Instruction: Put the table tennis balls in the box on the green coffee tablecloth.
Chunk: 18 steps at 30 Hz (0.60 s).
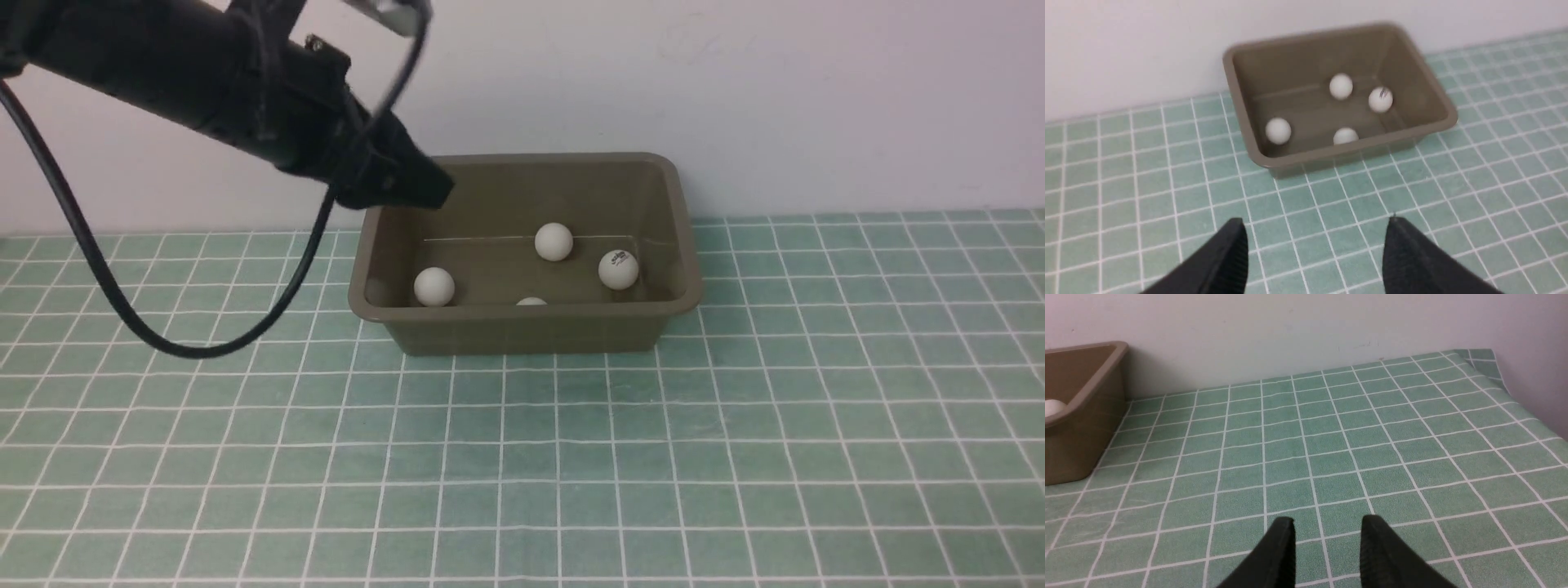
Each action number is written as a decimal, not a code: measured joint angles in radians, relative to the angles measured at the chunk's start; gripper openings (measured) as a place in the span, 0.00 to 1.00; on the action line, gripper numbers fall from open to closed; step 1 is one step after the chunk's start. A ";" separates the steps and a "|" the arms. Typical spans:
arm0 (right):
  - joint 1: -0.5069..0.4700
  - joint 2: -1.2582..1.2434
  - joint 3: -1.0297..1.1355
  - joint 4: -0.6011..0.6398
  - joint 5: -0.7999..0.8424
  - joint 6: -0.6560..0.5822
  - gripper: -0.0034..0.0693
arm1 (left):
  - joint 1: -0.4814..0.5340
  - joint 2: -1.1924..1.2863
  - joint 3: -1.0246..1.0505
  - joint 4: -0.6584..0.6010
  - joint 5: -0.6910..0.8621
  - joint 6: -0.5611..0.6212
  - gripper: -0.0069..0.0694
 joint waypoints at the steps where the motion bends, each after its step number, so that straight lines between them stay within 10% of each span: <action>1: 0.000 0.000 0.000 0.000 0.000 0.000 0.34 | 0.000 -0.087 0.065 0.005 -0.025 0.000 0.62; 9: 0.000 0.000 0.000 0.000 0.000 0.000 0.34 | 0.016 -0.766 0.742 0.128 -0.428 0.021 0.62; 18: 0.000 0.000 0.000 0.000 0.000 0.000 0.34 | 0.152 -0.753 0.920 -0.058 -0.433 0.294 0.62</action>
